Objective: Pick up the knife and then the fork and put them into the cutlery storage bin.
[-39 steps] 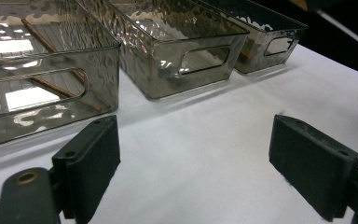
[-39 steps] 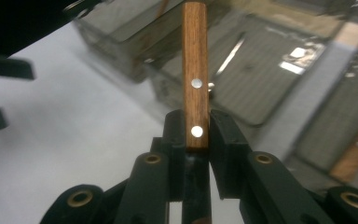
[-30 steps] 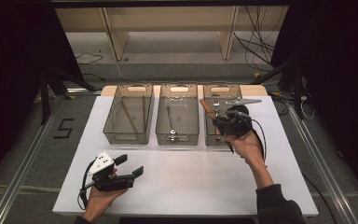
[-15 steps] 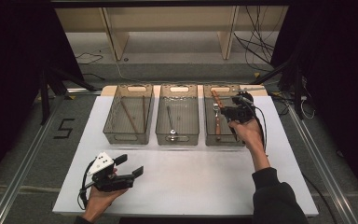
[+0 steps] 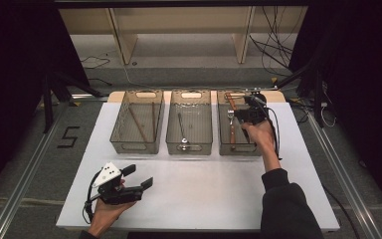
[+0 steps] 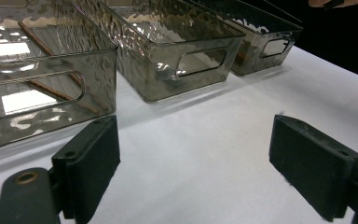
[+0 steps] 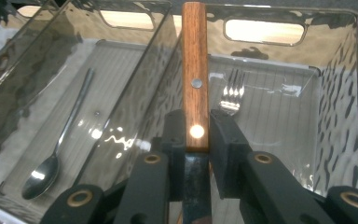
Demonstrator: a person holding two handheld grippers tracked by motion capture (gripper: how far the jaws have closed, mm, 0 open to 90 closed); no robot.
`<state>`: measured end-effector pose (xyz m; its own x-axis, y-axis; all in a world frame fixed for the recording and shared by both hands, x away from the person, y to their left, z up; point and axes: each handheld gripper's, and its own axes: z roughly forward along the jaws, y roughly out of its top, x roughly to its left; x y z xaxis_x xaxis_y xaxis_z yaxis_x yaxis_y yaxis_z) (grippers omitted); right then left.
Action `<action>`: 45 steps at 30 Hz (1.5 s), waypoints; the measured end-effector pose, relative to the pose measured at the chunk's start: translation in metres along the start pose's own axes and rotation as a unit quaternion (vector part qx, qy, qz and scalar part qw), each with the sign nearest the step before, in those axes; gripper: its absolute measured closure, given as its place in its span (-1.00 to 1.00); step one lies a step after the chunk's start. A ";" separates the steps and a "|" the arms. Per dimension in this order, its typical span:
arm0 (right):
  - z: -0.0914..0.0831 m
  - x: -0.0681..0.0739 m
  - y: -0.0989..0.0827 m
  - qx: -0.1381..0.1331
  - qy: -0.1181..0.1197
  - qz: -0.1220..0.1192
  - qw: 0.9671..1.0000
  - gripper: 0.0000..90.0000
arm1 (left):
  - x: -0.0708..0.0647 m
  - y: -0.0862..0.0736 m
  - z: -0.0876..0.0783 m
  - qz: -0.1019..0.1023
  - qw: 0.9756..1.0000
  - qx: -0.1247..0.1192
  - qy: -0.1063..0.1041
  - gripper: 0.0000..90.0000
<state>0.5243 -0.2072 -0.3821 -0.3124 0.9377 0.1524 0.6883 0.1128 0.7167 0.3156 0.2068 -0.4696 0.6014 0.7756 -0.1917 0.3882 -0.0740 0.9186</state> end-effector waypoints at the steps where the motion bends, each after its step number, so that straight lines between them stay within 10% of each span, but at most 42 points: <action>1: 0.001 -0.001 0.000 0.002 -0.002 0.001 1.000 0.72 | 0.000 0.000 0.000 0.000 1.000 0.000 0.000 -0.65; 45: 0.027 0.001 0.012 0.009 -0.020 0.023 0.999 0.72 | -0.002 0.000 0.001 0.002 1.000 0.003 -0.004 -0.65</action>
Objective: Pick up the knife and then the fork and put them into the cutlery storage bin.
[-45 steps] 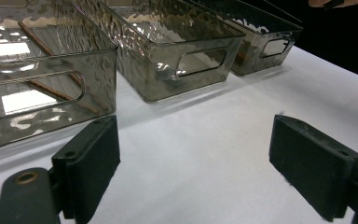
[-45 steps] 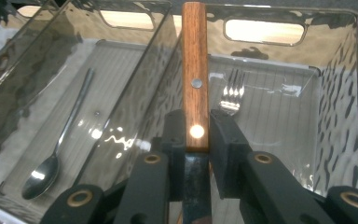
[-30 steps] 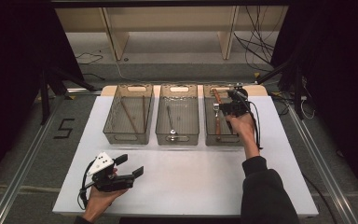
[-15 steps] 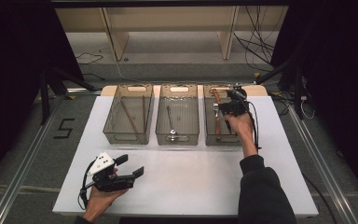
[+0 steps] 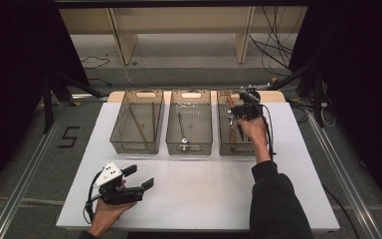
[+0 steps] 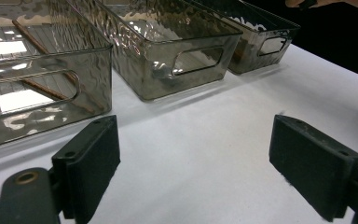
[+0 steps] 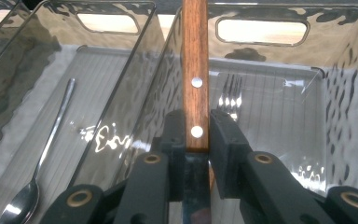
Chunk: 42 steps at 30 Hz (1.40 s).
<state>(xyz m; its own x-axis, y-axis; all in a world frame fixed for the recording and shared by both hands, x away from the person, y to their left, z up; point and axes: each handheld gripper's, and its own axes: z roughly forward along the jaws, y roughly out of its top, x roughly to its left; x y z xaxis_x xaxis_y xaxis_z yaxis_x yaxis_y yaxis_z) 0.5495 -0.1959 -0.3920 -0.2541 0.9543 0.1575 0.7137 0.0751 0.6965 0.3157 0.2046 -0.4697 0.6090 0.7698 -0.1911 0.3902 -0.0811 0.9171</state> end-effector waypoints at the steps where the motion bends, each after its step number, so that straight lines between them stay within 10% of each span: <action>1: 0.000 0.000 0.000 0.000 0.000 0.001 1.000 0.72 | 0.000 0.000 0.000 0.000 1.000 0.000 0.000 -0.65; 10: 0.006 -0.002 -0.001 0.003 -0.009 0.012 1.000 0.70 | -0.001 0.000 0.000 0.000 1.000 -0.001 -0.001 -0.65; 15: 0.003 -0.002 0.000 -0.006 0.008 0.022 1.000 0.22 | 0.000 0.000 0.000 0.001 1.000 0.000 0.000 -0.65; 30: -0.023 0.013 -0.018 -0.027 0.045 -0.019 0.998 -0.12 | -0.001 0.000 0.000 -0.001 1.000 0.000 -0.001 -0.65; 42: -0.063 0.028 -0.074 -0.072 0.114 -0.069 0.988 -0.22 | -0.001 0.000 0.001 0.001 1.000 0.004 -0.003 -0.65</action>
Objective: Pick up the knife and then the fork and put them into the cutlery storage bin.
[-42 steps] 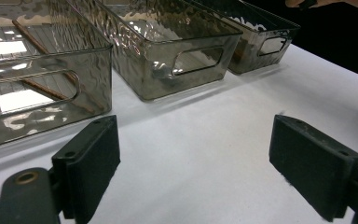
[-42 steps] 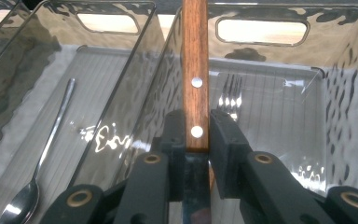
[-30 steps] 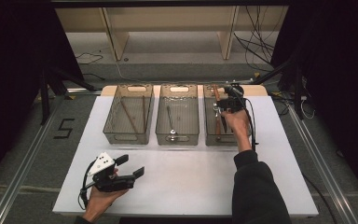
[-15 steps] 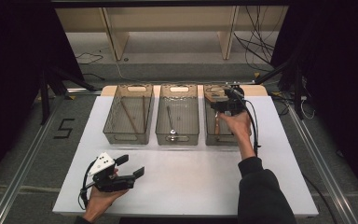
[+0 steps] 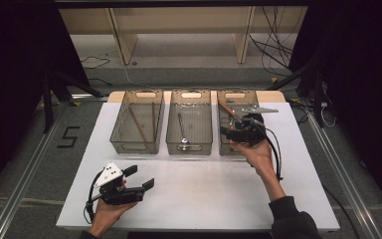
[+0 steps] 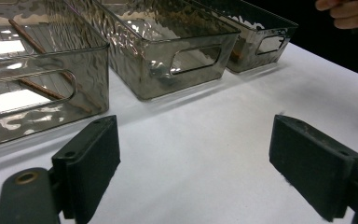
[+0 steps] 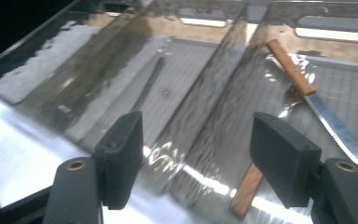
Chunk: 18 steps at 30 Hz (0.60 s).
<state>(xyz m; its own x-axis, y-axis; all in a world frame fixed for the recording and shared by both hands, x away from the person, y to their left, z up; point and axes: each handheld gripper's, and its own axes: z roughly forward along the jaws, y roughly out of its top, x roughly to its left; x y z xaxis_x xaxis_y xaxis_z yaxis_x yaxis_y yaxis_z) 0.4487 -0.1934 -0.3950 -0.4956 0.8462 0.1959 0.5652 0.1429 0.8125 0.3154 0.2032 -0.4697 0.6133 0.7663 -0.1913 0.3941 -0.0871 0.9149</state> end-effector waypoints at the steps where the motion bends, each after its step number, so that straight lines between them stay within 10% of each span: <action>1: -0.004 0.002 -0.004 -0.004 0.007 -0.003 1.000 -0.22 | 0.000 0.000 0.000 0.000 1.000 0.000 0.000 -0.65; 18: -0.046 0.031 -0.067 -0.037 0.070 -0.037 0.996 -0.37 | -0.002 0.000 0.001 -0.002 1.000 0.002 -0.008 -0.65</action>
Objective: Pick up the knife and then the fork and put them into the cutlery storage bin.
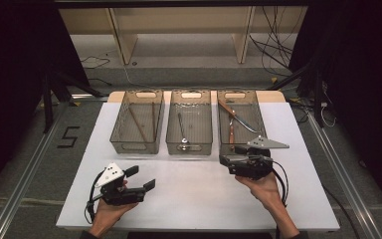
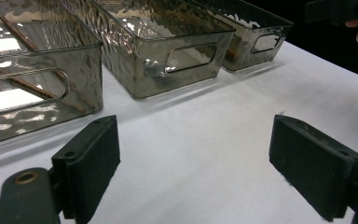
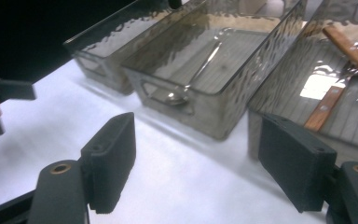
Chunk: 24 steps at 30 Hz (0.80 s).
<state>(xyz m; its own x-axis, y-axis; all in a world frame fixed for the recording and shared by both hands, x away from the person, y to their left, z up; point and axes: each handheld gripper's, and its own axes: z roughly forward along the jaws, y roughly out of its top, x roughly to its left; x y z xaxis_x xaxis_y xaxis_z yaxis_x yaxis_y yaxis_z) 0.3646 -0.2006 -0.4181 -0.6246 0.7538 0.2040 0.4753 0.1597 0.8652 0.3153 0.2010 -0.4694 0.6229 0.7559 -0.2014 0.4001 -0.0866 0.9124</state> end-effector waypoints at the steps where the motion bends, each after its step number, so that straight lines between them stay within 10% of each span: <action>1: -0.002 0.002 -0.003 0.000 0.002 -0.002 1.000 -0.37 | 0.000 0.000 0.000 -0.001 1.000 0.001 -0.001 -0.65; 24: -0.034 0.008 -0.062 -0.030 0.020 -0.011 0.999 -0.49 | -0.008 -0.002 0.000 0.010 1.000 0.013 -0.018 -0.65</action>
<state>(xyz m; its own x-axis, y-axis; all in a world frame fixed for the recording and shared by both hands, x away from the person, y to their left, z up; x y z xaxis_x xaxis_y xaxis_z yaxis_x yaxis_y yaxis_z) 0.3085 -0.2261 -0.4542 -0.6596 0.7243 0.2008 0.4228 0.1367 0.8958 0.3096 0.1956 -0.4695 0.6547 0.7302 -0.1955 0.4036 -0.1190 0.9072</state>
